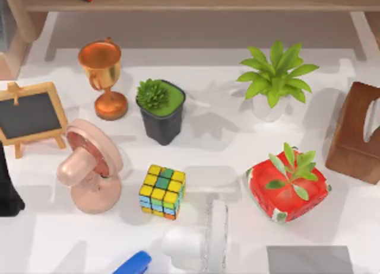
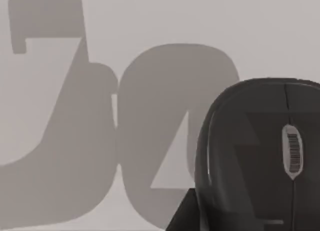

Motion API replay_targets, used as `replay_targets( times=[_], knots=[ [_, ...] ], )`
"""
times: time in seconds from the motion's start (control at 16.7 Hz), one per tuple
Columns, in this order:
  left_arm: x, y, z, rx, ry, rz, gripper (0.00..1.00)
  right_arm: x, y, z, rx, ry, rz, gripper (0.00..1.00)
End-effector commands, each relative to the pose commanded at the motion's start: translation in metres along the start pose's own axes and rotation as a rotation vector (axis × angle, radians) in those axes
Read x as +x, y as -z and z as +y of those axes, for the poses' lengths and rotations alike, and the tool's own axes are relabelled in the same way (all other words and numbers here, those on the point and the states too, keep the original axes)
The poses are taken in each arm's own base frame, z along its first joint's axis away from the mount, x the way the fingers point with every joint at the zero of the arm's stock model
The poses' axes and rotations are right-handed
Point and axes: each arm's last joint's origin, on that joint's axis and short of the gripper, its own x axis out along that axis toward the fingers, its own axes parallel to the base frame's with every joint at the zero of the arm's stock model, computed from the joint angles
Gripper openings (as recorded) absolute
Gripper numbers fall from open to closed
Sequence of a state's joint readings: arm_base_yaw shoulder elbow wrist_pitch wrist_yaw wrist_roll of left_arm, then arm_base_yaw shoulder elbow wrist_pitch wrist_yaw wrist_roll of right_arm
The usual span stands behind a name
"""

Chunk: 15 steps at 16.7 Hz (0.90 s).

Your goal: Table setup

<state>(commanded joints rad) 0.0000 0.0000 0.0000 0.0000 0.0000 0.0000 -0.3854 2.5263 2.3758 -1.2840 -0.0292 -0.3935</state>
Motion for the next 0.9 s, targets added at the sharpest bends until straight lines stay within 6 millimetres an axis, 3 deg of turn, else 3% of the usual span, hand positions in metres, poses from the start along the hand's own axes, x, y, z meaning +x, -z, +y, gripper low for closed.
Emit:
replay_targets(
  times=[0.18,0.48,0.66,0.9],
  knots=[
    [0.000,0.000,0.000,0.000,0.000,0.000,1.00,-0.049,0.008,0.013,0.037,0.025,-0.059,0.00],
    [0.000,0.000,0.000,0.000,0.000,0.000,1.00,-0.122,0.031,0.087,0.065,0.016,-0.146,0.00],
    [0.000,0.000,0.000,0.000,0.000,0.000,1.00,-0.145,0.060,0.143,0.075,-0.015,-0.140,0.00],
    [0.000,0.000,0.000,0.000,0.000,0.000,1.00,-0.148,0.114,0.213,0.081,-0.053,-0.082,0.00]
  ],
)
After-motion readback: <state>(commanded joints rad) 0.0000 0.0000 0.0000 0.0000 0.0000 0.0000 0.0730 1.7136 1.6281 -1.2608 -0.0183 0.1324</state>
